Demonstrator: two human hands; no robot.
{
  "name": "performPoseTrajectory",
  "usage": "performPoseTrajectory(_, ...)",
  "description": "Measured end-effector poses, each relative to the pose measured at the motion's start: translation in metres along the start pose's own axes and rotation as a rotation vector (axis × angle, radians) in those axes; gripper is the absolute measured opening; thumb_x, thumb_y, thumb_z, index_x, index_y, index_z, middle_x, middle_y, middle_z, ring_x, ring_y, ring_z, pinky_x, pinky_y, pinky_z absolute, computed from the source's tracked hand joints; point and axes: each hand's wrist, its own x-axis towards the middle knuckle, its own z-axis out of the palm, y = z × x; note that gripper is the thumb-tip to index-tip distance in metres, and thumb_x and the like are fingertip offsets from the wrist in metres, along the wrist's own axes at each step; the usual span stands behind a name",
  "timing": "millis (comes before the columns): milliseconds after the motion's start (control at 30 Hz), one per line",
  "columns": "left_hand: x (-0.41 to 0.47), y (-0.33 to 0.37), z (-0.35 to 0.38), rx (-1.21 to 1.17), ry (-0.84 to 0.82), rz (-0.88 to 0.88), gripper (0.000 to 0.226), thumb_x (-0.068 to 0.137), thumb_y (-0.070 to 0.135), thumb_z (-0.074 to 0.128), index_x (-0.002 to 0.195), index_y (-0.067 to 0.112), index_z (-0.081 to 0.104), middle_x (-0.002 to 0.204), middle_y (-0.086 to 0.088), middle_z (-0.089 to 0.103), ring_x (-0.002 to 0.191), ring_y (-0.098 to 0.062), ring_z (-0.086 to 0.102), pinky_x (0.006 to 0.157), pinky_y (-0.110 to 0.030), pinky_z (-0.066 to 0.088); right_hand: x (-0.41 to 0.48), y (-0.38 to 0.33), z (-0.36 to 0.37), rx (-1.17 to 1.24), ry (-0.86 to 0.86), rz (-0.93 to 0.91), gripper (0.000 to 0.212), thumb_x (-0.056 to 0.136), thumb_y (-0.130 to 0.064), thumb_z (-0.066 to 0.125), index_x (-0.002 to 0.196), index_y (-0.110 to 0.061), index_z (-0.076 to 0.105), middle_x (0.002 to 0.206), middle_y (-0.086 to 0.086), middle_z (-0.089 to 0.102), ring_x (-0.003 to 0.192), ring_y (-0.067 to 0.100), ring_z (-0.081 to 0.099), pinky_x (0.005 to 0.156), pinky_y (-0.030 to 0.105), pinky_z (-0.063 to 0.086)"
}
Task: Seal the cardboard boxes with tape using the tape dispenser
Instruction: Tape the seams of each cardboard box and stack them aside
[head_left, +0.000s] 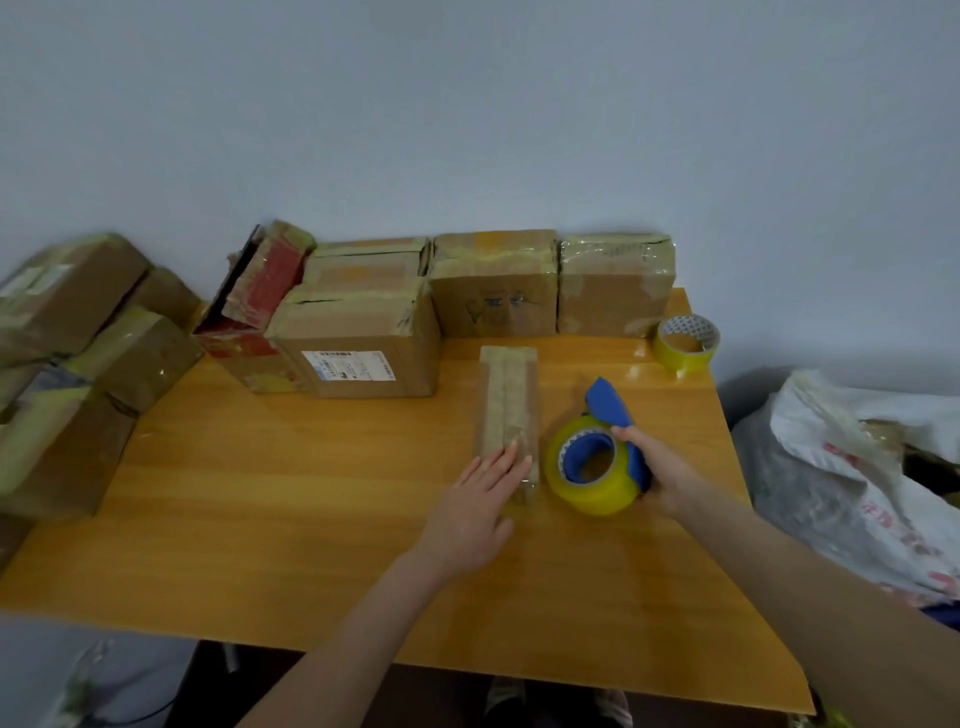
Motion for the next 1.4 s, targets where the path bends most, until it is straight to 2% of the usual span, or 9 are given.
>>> performPoseTrajectory(233,-0.026,-0.015,-0.010,-0.439,0.521,-0.394,0.049,0.097,0.001,0.046,0.143,0.016,0.038,0.148,0.008,0.034,0.137,-0.003,0.029,0.105,0.000,0.017,-0.021,-0.006,0.004,-0.636,0.193,-0.233,0.075,0.091,-0.057,0.053,0.147,-0.010,0.038,0.147,0.011,0.045,0.131,0.032,0.044,0.107,0.044,0.039)
performPoseTrajectory(400,-0.019,-0.003,0.002,-0.457,0.425,-0.439,0.049,0.101,0.010,0.042,0.148,0.013,0.029,0.153,0.001,0.031,0.141,-0.005,0.023,0.110,-0.010,0.014,-0.069,0.006,0.062,-0.874,0.077,-0.610,0.058,0.102,-0.031,0.046,0.152,-0.010,0.027,0.132,-0.004,0.056,0.120,0.017,0.055,0.096,0.023,0.043)
performPoseTrajectory(567,0.010,0.013,0.011,-0.558,0.324,-0.592,0.059,0.103,0.024,0.038,0.153,0.009,0.011,0.159,-0.007,0.019,0.146,-0.019,0.020,0.116,-0.029,0.021,-0.057,0.042,0.120,-0.860,0.016,-0.562,0.070,0.102,-0.036,0.041,0.155,-0.011,0.002,0.154,0.007,0.036,0.134,0.024,0.044,0.105,0.039,0.044)
performPoseTrajectory(767,0.020,0.008,0.011,-0.712,0.206,-0.695,0.058,0.103,0.023,0.041,0.153,0.008,0.016,0.142,-0.010,0.048,0.125,-0.023,0.049,0.095,-0.027,0.040,-0.043,0.048,0.115,-0.889,0.078,-0.430,0.071,0.103,-0.035,0.039,0.155,-0.012,-0.002,0.111,0.013,0.064,0.084,0.023,0.061,0.063,0.033,0.046)
performPoseTrajectory(967,0.001,-0.023,0.006,-0.760,0.285,-0.647,0.045,0.096,0.034,0.054,0.136,0.014,0.049,0.132,-0.001,0.055,0.117,-0.014,0.053,0.096,-0.025,0.046,-0.048,0.034,0.092,-0.877,0.077,-0.534,0.065,0.099,-0.041,0.047,0.152,-0.010,0.026,0.135,0.008,0.055,0.117,0.022,0.055,0.089,0.030,0.046)
performPoseTrajectory(1033,-0.006,-0.027,0.005,-0.729,0.342,-0.631,0.029,0.094,0.032,0.058,0.120,0.018,0.057,0.109,0.004,0.063,0.094,-0.004,0.057,0.075,-0.009,0.046,-0.052,0.035,0.083,-0.863,0.098,-0.595,0.062,0.096,-0.042,0.053,0.147,-0.013,0.035,0.102,-0.001,0.062,0.092,0.013,0.059,0.072,0.022,0.047)
performPoseTrajectory(1133,-0.005,-0.027,0.010,-0.794,0.314,-0.625,0.023,0.093,0.027,0.061,0.111,0.013,0.059,0.093,0.004,0.064,0.086,-0.009,0.061,0.077,-0.018,0.053,-0.053,0.039,0.086,-0.848,0.044,-0.579,0.062,0.093,-0.043,0.059,0.145,-0.017,0.038,0.077,-0.009,0.054,0.068,0.004,0.054,0.052,0.015,0.037)
performPoseTrajectory(1233,0.002,-0.025,0.009,-0.853,0.334,-0.653,0.018,0.088,0.020,0.068,0.102,0.014,0.060,0.089,-0.001,0.066,0.087,-0.019,0.065,0.083,-0.041,0.056,-0.047,0.041,0.090,-0.803,0.067,-0.600,0.064,0.090,-0.034,0.066,0.146,-0.019,0.038,0.077,-0.002,0.064,0.070,0.010,0.062,0.059,0.022,0.050)
performPoseTrajectory(1400,0.007,-0.023,0.013,-0.787,0.345,-0.615,0.017,0.084,0.015,0.072,0.091,0.022,0.058,0.083,0.002,0.067,0.081,-0.016,0.066,0.077,-0.031,0.057,-0.044,0.041,0.084,-0.869,0.076,-0.650,0.076,0.089,-0.023,0.068,0.152,-0.025,0.026,0.072,-0.002,0.063,0.066,0.012,0.060,0.064,0.022,0.050)
